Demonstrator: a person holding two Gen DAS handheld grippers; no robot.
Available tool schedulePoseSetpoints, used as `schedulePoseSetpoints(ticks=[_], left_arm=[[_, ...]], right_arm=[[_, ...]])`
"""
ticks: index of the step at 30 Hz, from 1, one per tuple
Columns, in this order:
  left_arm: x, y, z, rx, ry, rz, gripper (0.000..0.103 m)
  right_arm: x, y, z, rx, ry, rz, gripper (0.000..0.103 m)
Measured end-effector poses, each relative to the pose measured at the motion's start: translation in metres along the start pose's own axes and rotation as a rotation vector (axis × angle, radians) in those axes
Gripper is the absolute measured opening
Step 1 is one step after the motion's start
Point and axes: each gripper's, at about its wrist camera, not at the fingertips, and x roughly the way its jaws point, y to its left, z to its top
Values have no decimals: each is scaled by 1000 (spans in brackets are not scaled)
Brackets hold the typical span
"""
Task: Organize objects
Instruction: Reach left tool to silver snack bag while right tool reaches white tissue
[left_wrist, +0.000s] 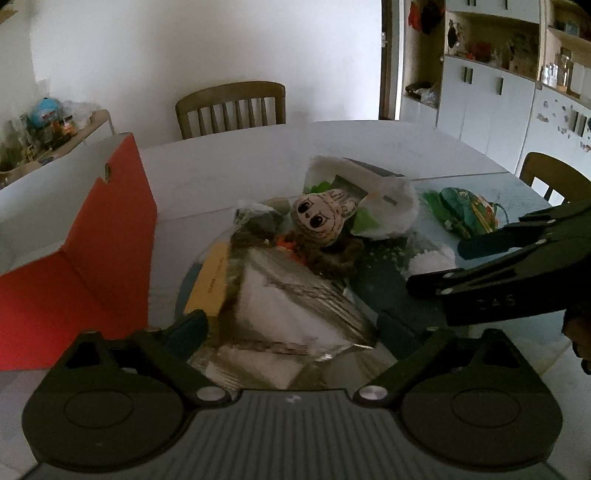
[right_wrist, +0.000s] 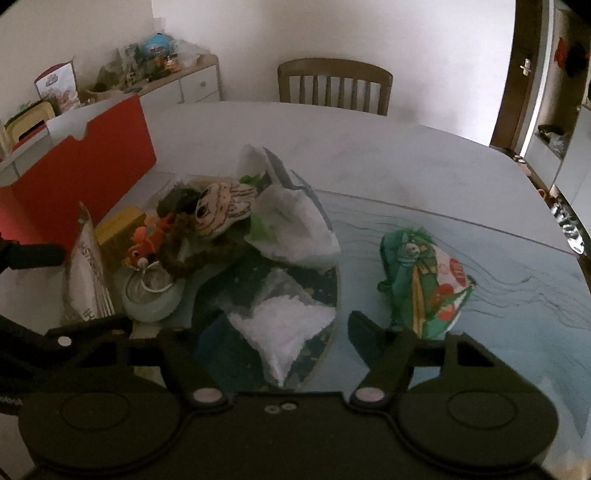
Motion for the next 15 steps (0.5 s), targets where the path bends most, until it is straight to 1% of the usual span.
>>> schedulePoseSetpoints(ticks=[2, 3, 4, 8, 11, 12, 13, 14, 15], left_arm=[[0, -2, 0, 7, 1, 6, 92], [-1, -3, 1, 9, 2, 9, 90], [-1, -4, 1, 13, 3, 13, 89], [0, -4, 3, 11, 14, 26, 80], [0, -3, 5, -4, 32, 28, 71], [0, -4, 5, -3, 36, 34, 70], [0, -4, 6, -6, 39, 33, 69], [-1, -4, 5, -9, 43, 36, 67], [-1, -4, 6, -11, 49, 40, 66]], right_arm=[[2, 0, 0, -4, 5, 4, 64], [3, 0, -1, -4, 5, 3, 63], [3, 1, -1, -7, 3, 3, 61], [4, 2, -2, -21, 14, 14, 40], [5, 0, -3, -19, 14, 11, 32], [5, 0, -3, -20, 12, 9, 30], [5, -1, -3, -21, 10, 8, 25], [5, -2, -3, -21, 9, 8, 22], [4, -2, -3, -21, 7, 9, 21]])
